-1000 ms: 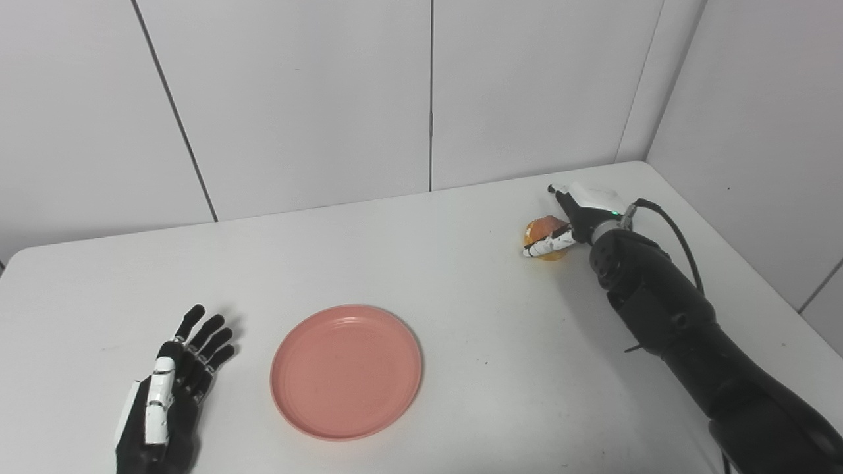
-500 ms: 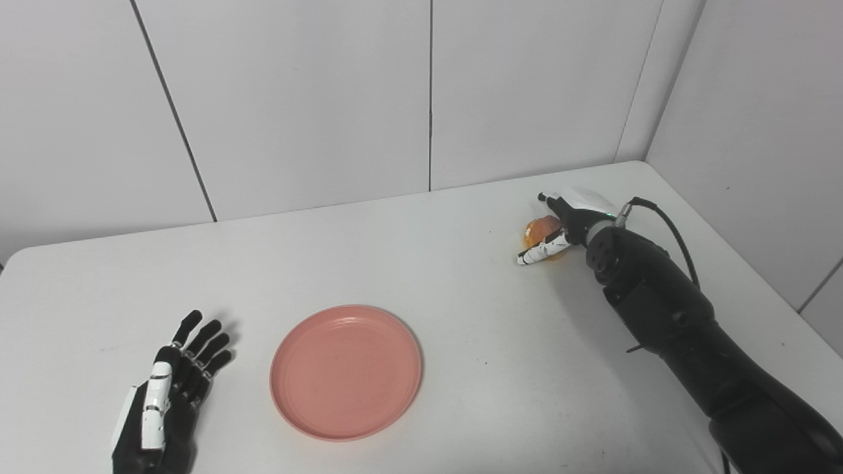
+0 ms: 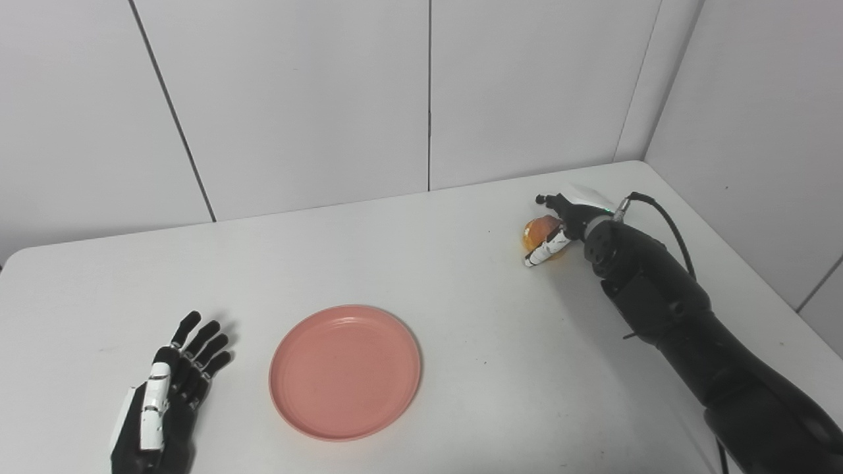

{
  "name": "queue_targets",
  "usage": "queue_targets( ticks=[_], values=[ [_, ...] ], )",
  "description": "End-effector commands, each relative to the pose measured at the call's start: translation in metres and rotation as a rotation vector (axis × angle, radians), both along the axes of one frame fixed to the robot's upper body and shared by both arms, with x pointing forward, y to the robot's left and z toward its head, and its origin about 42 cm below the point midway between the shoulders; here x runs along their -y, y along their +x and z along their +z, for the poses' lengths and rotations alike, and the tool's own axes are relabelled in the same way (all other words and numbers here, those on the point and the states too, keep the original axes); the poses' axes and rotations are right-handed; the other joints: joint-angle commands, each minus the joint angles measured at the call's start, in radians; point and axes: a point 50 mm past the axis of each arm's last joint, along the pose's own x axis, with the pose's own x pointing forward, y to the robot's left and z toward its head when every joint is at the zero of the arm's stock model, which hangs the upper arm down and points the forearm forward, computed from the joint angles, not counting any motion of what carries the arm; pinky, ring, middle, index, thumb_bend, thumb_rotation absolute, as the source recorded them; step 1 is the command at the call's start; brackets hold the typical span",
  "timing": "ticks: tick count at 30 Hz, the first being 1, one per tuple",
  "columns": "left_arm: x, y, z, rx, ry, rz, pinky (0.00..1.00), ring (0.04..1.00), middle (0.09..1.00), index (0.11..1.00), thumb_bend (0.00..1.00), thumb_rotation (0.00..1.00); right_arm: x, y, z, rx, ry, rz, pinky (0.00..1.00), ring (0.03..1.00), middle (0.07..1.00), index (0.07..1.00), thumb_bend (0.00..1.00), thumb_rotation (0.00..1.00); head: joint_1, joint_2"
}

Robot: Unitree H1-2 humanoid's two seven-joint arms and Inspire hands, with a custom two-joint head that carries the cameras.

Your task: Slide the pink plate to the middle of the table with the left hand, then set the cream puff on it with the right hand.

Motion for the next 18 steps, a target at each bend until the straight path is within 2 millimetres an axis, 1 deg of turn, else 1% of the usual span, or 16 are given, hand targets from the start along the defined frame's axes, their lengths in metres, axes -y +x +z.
queue_targets(
  ticks=[1, 2, 3, 5, 6, 7, 9, 10, 12, 13, 15, 16, 17, 18],
  values=[
    [-0.0040, -0.0247, -0.0301, -0.109, -0.012, 0.019, 0.89, 0.891, 0.900, 0.910, 0.49, 1.00, 0.0035, 0.0092, 0.0254, 0.062, -0.025, 0.015, 0.57, 0.726, 0.808, 0.866, 0.85, 0.14, 0.001, 0.001],
    [-0.0037, -0.0248, -0.0298, -0.109, -0.013, 0.019, 0.89, 0.891, 0.900, 0.910, 0.49, 1.00, 0.0042, 0.0097, 0.0248, 0.067, -0.031, 0.009, 0.53, 0.669, 0.759, 0.858, 0.84, 0.13, 0.001, 0.002],
    [-0.0035, -0.0249, -0.0295, -0.109, -0.013, 0.018, 0.89, 0.891, 0.902, 0.911, 0.49, 1.00, 0.0051, 0.0103, 0.0242, 0.072, -0.042, 0.003, 0.40, 0.509, 0.623, 0.836, 0.82, 0.09, 0.001, 0.002],
    [-0.0030, -0.0249, -0.0288, -0.109, -0.014, 0.018, 0.89, 0.890, 0.901, 0.910, 0.49, 1.00, 0.0064, 0.0110, 0.0235, 0.080, -0.073, 0.000, 0.36, 0.460, 0.575, 0.817, 0.80, 0.08, 0.003, 0.003],
    [-0.0028, -0.0249, -0.0286, -0.110, -0.016, 0.019, 0.89, 0.889, 0.898, 0.907, 0.48, 1.00, 0.0070, 0.0112, 0.0234, 0.082, -0.090, 0.002, 0.37, 0.479, 0.585, 0.795, 0.80, 0.07, 0.004, 0.003],
    [-0.0028, -0.0249, -0.0286, -0.110, -0.017, 0.019, 0.89, 0.887, 0.896, 0.905, 0.48, 1.00, 0.0076, 0.0113, 0.0234, 0.085, -0.103, 0.005, 0.42, 0.529, 0.617, 0.759, 0.79, 0.05, 0.004, 0.003],
    [-0.0025, -0.0248, -0.0284, -0.109, -0.018, 0.020, 0.89, 0.888, 0.897, 0.905, 0.48, 1.00, 0.0090, 0.0114, 0.0233, 0.093, -0.121, 0.011, 0.47, 0.565, 0.637, 0.715, 0.79, 0.03, 0.004, 0.003],
    [-0.0023, -0.0247, -0.0283, -0.108, -0.019, 0.020, 0.89, 0.888, 0.897, 0.905, 0.47, 1.00, 0.0099, 0.0114, 0.0232, 0.100, -0.128, 0.013, 0.48, 0.573, 0.630, 0.630, 0.73, 0.04, 0.004, 0.003],
    [-0.0020, -0.0247, -0.0283, -0.107, -0.020, 0.020, 0.89, 0.890, 0.899, 0.906, 0.47, 1.00, 0.0115, 0.0113, 0.0227, 0.112, -0.136, 0.017, 0.48, 0.564, 0.613, 0.528, 0.58, 0.10, 0.005, 0.003],
    [-0.0018, -0.0247, -0.0282, -0.108, -0.021, 0.020, 0.89, 0.891, 0.900, 0.906, 0.47, 1.00, 0.0120, 0.0111, 0.0226, 0.119, -0.134, 0.020, 0.48, 0.562, 0.609, 0.510, 0.55, 0.11, 0.005, 0.003],
    [-0.0016, -0.0249, -0.0278, -0.109, -0.020, 0.021, 0.88, 0.889, 0.894, 0.901, 0.46, 1.00, 0.0124, 0.0105, 0.0225, 0.131, -0.129, 0.024, 0.47, 0.551, 0.598, 0.495, 0.53, 0.12, 0.005, 0.003],
    [-0.0011, -0.0248, -0.0276, -0.109, -0.020, 0.021, 0.89, 0.890, 0.895, 0.903, 0.47, 1.00, 0.0124, 0.0104, 0.0227, 0.134, -0.125, 0.022, 0.43, 0.516, 0.536, 0.495, 0.53, 0.06, 0.008, 0.003],
    [-0.0007, -0.0248, -0.0274, -0.109, -0.020, 0.021, 0.89, 0.893, 0.897, 0.905, 0.47, 1.00, 0.0123, 0.0103, 0.0229, 0.136, -0.123, 0.020, 0.40, 0.485, 0.490, 0.498, 0.53, 0.03, 0.008, 0.003],
    [-0.0007, -0.0245, -0.0276, -0.106, -0.020, 0.020, 0.89, 0.893, 0.898, 0.906, 0.47, 1.00, 0.0120, 0.0101, 0.0237, 0.139, -0.118, 0.020, 0.39, 0.475, 0.475, 0.499, 0.53, 0.01, 0.008, 0.003]
  ],
)
